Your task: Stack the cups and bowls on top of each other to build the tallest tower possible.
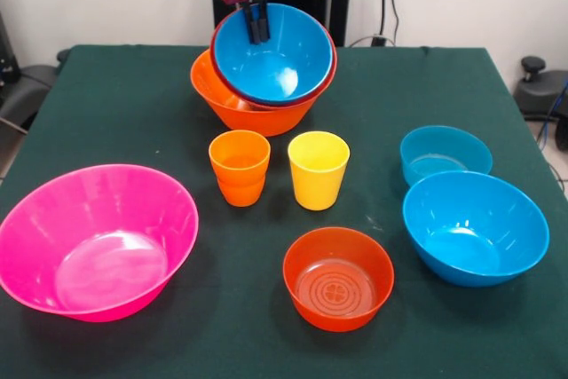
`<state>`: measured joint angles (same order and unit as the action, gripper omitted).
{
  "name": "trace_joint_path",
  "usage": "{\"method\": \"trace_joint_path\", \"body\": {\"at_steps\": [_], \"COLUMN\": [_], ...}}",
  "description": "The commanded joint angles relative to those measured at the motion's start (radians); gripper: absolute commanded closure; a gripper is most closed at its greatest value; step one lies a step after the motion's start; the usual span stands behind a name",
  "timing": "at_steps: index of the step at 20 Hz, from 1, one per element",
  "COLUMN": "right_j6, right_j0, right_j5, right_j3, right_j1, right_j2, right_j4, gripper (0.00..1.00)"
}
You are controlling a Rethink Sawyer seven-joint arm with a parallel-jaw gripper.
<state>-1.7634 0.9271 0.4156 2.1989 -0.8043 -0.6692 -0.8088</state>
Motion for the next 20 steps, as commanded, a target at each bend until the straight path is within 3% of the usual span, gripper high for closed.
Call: {"method": "trace_joint_path", "body": {"at_steps": [1, 11, 20], "right_j6": [0.046, 0.048, 0.037], "right_j0": [-0.024, -0.028, -0.047], "right_j5": [0.120, 0.146, 0.229], "right_j3": [-0.037, -0.031, -0.048], "right_j1": [0.049, 0.046, 0.056], "right_j2": [0.024, 0.035, 0.048], "right_j4": [0.015, 0.025, 0.049], "gripper": [1.00, 1.00, 1.00]}}
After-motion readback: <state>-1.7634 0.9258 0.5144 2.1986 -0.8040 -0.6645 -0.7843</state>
